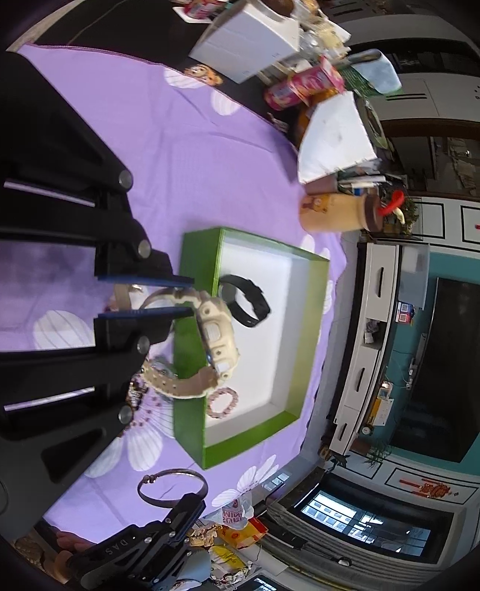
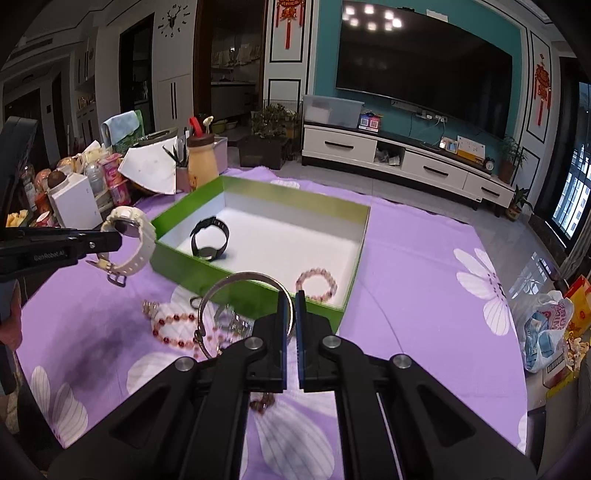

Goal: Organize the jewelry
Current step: 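Carry the cream watch and silver bangle into the green box and release both, then move both tools back toward the remaining jewelry, then grasp the small silver charm with the left tool while the right tool grasps the brown wooden bead bracelet, then carry the silver charm and brown bead bracelet over the green box, then open the left tool over the box while the right tool releases the bead bracelet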

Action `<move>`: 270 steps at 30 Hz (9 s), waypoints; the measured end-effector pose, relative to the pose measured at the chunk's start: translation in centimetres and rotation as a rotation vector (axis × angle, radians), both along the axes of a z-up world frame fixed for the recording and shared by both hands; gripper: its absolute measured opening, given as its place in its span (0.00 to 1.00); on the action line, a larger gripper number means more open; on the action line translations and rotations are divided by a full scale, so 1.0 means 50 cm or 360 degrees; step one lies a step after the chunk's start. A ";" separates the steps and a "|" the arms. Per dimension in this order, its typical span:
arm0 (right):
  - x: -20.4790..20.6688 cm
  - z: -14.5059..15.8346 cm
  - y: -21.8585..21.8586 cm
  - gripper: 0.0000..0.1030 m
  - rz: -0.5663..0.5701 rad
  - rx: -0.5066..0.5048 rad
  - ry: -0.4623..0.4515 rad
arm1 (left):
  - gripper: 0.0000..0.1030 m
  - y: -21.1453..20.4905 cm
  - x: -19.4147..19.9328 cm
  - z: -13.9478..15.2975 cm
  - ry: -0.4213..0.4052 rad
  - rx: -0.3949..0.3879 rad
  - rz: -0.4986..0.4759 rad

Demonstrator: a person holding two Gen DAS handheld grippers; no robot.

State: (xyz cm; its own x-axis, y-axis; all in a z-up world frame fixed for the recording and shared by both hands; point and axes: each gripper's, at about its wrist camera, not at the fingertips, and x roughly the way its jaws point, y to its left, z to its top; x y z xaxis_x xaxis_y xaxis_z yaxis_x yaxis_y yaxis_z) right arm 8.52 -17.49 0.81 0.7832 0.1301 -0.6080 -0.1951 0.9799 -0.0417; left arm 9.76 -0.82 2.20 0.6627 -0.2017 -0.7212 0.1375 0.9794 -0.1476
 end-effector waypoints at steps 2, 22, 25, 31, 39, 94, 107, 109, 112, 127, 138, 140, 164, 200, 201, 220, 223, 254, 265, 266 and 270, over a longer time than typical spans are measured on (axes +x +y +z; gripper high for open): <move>0.014 0.006 0.001 0.03 0.0013 0.0005 -0.0008 | 0.10 -0.010 0.016 0.002 -0.0005 0.0005 -0.0013; 0.223 -0.017 -0.013 0.03 -0.0027 0.0165 0.0158 | 0.10 -0.095 0.196 -0.037 0.0115 -0.0028 -0.0131; 0.255 -0.026 -0.015 0.03 -0.0068 0.0149 0.0185 | 0.10 -0.113 0.221 -0.049 0.0133 0.0007 -0.0143; 0.309 -0.057 -0.019 0.03 -0.0140 0.0113 0.0270 | 0.10 -0.134 0.268 -0.079 0.0187 0.0068 -0.0140; 0.362 -0.092 -0.012 0.03 -0.0158 0.0082 0.0395 | 0.11 -0.142 0.319 -0.104 0.0254 0.0126 -0.0088; 0.138 0.007 -0.020 0.64 -0.0136 0.0232 0.0219 | 0.98 -0.098 0.149 -0.009 0.0099 0.0097 -0.0142; -0.010 -0.026 -0.049 0.67 -0.0172 0.0288 0.0285 | 0.98 0.053 -0.005 -0.053 0.0123 -0.0045 0.0044; -0.024 -0.039 -0.054 0.67 -0.0179 0.0288 0.0306 | 0.98 0.061 -0.027 -0.070 0.0134 -0.0048 0.0025; -0.042 -0.067 -0.058 0.67 -0.0185 0.0287 0.0363 | 0.98 0.064 -0.054 -0.090 0.0167 -0.0043 0.0014; -0.061 -0.167 -0.016 0.67 -0.0130 0.0263 0.0522 | 0.89 0.070 -0.093 -0.153 0.0236 -0.0066 0.0080; -0.024 -0.189 -0.017 0.43 -0.0199 0.0283 0.0533 | 0.64 0.044 -0.047 -0.186 0.0277 -0.0086 0.0061; -0.017 -0.194 -0.015 0.40 -0.0193 0.0270 0.0536 | 0.59 0.038 -0.034 -0.186 0.0278 -0.0093 0.0065; 0.021 -0.212 0.053 0.11 -0.0085 -0.0009 0.0436 | 0.13 0.027 0.009 -0.209 0.0210 -0.0035 0.0036; -0.077 0.002 0.044 0.11 -0.0081 -0.0027 0.0014 | 0.12 0.002 -0.110 -0.104 0.0057 -0.0111 -0.0074; -0.077 0.003 0.045 0.11 -0.0079 -0.0029 0.0014 | 0.12 0.004 -0.112 -0.099 0.0048 -0.0114 -0.0072; -0.037 0.054 0.075 0.11 -0.0049 -0.0069 -0.0069 | 0.12 0.035 -0.060 0.002 -0.0145 -0.0124 -0.0052; -0.029 0.060 0.075 0.11 -0.0047 -0.0067 -0.0081 | 0.12 0.031 -0.049 0.015 -0.0168 -0.0115 -0.0066; 0.133 0.121 0.023 0.11 -0.0062 -0.0039 -0.0190 | 0.13 -0.033 0.120 0.079 -0.0234 0.0002 -0.0120; 0.215 0.104 0.008 0.11 -0.0027 0.0038 -0.0120 | 0.12 -0.061 0.215 0.055 -0.0149 0.0020 -0.0131; 0.226 0.099 0.008 0.11 -0.0025 0.0055 -0.0096 | 0.13 -0.059 0.225 0.051 -0.0130 0.0007 -0.0123; 0.258 0.081 0.007 0.11 -0.0019 0.0095 -0.0029 | 0.12 -0.049 0.267 0.032 -0.0055 -0.0009 -0.0088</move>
State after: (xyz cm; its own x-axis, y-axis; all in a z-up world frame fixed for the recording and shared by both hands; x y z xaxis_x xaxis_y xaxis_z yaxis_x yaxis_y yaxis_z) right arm 21.42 -17.13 4.86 0.7959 0.1562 -0.5849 -0.1831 0.9830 0.0134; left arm 23.11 -3.27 3.80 0.6751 -0.2430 -0.6966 0.1966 0.9693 -0.1476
